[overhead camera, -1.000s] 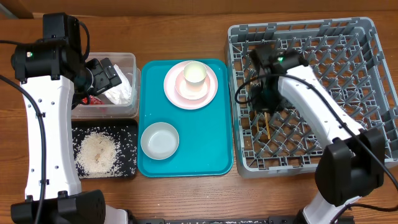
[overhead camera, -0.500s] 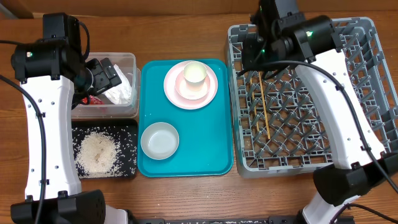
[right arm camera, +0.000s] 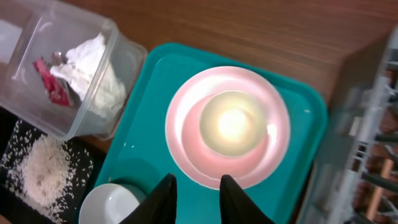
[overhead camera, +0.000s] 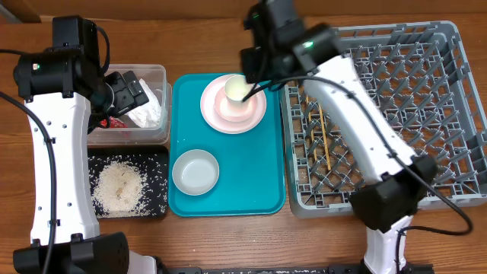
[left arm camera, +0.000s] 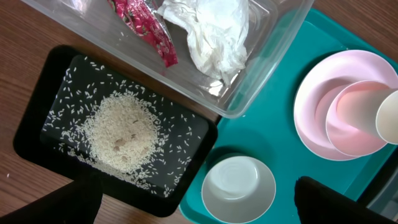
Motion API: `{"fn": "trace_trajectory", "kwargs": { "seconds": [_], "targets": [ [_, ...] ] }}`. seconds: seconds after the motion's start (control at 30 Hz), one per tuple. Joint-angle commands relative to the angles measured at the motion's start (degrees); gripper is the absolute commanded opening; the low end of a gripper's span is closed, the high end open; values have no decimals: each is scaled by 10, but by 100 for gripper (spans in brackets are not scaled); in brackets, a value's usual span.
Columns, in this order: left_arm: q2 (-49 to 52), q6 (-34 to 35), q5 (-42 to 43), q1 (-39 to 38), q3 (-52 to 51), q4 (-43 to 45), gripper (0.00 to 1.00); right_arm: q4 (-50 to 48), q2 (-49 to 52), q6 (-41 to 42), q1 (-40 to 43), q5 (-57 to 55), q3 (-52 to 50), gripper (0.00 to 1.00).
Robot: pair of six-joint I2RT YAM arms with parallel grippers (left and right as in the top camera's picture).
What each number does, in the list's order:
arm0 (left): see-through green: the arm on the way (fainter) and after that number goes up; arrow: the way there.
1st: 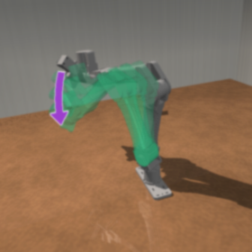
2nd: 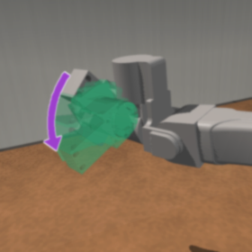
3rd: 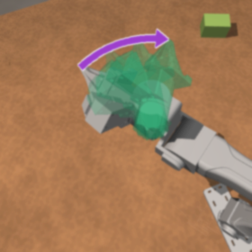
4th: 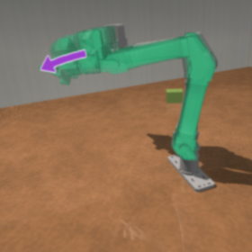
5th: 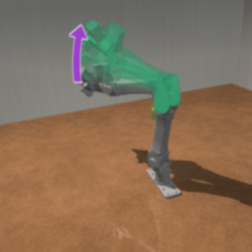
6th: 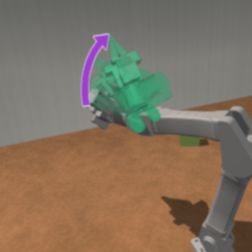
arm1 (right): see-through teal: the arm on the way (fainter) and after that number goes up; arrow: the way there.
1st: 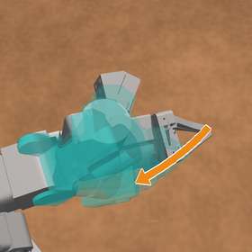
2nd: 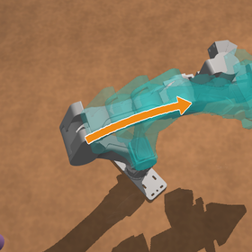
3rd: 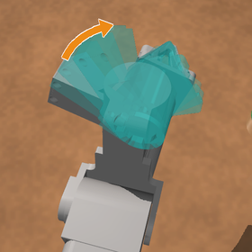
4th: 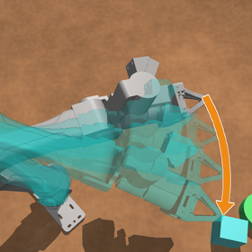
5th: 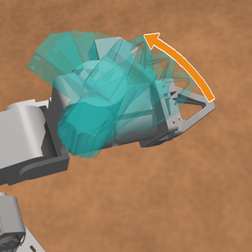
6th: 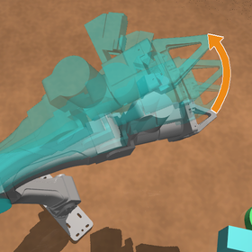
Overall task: Sort waste into correct bins and load items into the dishwasher
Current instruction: 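Reach the right gripper to the white cup on the pink plates and grasp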
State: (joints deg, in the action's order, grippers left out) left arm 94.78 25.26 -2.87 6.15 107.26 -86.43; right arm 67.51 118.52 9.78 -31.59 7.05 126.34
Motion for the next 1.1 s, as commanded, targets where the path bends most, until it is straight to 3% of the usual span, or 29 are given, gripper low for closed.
{"fn": "trace_trajectory", "kwargs": {
  "seconds": [0.0,0.17,0.5,1.07],
  "targets": [
    [1,-9,-5,2,1,-1,100,-10,24,-13,-29,-26,11,25],
    [1,-9,-5,2,1,-1,100,-13,60,-17,-51,-80,11,30],
    [1,-9,-5,2,1,-1,100,-34,133,-43,-55,-83,11,31],
    [1,-9,-5,2,1,-1,100,-92,141,-69,-53,-85,-41,32]
  ]
}}
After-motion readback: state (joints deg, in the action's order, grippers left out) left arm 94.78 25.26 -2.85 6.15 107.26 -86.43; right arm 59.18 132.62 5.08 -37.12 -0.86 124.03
